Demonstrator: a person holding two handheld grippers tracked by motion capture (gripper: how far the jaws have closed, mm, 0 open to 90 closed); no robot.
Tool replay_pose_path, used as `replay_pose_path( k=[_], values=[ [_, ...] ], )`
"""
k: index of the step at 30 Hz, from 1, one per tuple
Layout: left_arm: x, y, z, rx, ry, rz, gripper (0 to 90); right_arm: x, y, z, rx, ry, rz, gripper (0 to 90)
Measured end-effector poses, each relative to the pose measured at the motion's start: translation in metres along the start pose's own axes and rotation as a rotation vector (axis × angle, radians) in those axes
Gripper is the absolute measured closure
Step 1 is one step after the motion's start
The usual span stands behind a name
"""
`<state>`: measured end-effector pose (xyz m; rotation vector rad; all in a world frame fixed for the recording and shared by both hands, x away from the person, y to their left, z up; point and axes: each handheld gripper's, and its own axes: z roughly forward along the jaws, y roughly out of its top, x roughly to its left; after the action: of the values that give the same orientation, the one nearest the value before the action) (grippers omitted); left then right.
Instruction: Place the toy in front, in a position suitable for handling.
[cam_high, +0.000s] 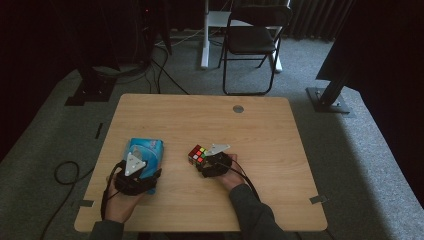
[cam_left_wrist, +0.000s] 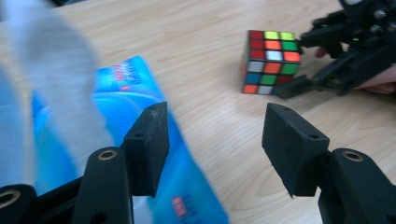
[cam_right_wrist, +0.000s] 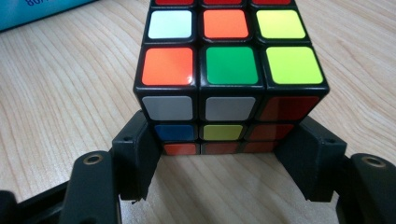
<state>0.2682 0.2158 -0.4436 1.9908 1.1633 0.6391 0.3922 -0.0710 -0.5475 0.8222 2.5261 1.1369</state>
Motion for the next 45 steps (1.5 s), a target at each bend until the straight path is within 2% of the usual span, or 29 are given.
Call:
replay_pose_path(
  k=[3, 6, 12, 13, 17, 21, 30, 39, 45],
  values=[
    [0.005, -0.002, -0.005, -0.003, 0.024, -0.003, 42.0, 0.0, 0.0, 0.0, 0.001, -0.001, -0.001, 33.5],
    [0.008, -0.005, -0.009, 0.003, 0.065, 0.002, 41.7, 0.0, 0.0, 0.0, 0.0, -0.001, -0.002, 33.6],
    [0.016, -0.01, -0.012, 0.015, 0.089, -0.014, 42.2, 0.0, 0.0, 0.0, 0.001, -0.002, -0.003, 33.6],
    [0.02, -0.011, -0.014, 0.013, 0.099, -0.027, 42.4, 0.0, 0.0, 0.0, 0.001, -0.002, -0.003, 33.6],
    [0.026, -0.013, -0.014, 0.012, 0.105, -0.045, 43.7, 0.0, 0.0, 0.0, 0.001, -0.002, -0.003, 33.6],
    [0.034, -0.011, -0.007, 0.017, 0.099, -0.072, 47.1, 0.0, 0.0, 0.0, 0.001, -0.002, -0.003, 33.6],
    [0.041, -0.004, 0.007, 0.031, 0.116, -0.076, 56.8, 0.0, -0.001, -0.001, 0.002, 0.002, -0.004, 33.6],
    [0.046, -0.006, 0.008, 0.025, 0.119, -0.096, 55.9, -0.001, -0.001, -0.001, 0.002, 0.004, -0.007, 33.6],
    [0.046, -0.004, 0.009, 0.025, 0.118, -0.089, 54.6, -0.001, -0.001, -0.001, 0.002, 0.006, -0.009, 33.5]
  ],
)
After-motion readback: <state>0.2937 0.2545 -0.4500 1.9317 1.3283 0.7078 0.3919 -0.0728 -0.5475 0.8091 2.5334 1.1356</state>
